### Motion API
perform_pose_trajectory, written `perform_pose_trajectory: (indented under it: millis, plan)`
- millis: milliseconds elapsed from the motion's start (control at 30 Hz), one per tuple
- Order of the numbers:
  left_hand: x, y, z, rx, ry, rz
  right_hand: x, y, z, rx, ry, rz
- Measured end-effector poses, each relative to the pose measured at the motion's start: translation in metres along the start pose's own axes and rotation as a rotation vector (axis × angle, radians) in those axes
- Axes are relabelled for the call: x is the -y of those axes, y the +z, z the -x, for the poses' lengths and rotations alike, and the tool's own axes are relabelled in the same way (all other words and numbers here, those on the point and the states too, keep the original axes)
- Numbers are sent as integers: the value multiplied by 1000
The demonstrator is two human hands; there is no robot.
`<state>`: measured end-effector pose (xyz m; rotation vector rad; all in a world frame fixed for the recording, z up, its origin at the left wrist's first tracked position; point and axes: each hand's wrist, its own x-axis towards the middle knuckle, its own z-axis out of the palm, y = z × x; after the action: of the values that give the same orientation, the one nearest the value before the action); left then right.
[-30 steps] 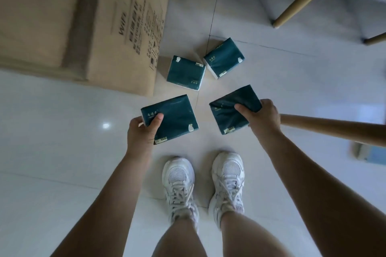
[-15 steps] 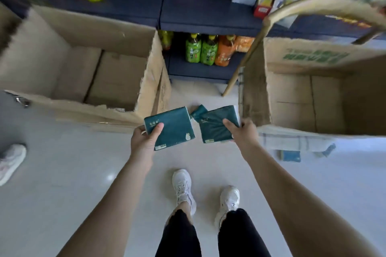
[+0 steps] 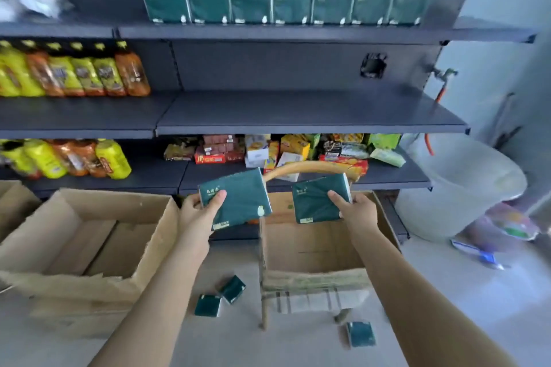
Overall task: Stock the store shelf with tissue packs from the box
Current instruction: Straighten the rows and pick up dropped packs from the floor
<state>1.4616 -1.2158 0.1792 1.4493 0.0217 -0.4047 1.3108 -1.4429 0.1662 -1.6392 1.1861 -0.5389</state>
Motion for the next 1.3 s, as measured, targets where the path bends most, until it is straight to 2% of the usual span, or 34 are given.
perform_pose_trajectory:
  millis: [233,467,667,700,1033,1200,1300]
  plan:
    - [-30,124,68,108,81,92,16,-146,-33,-31,-17,-206]
    - [-70,236,74,192,194,70,48,-233,-103,-84,-85,-237]
    - [-102,324,34,226,326,-12,86,-270,-191,-98,-162,-338]
    - [-108,354,16,238,327,0,96,-281,-223,-110,-176,-342]
    - [-154,488,-39,272,350,22,155,-342,-339,-143,-250,-305]
    - [-175,541,-66,227,430,-35,194,-360,-397,-154,-299,-344]
    - [-188,572,-81,166,495,-66,222,-365,-442,-147,-356,-276]
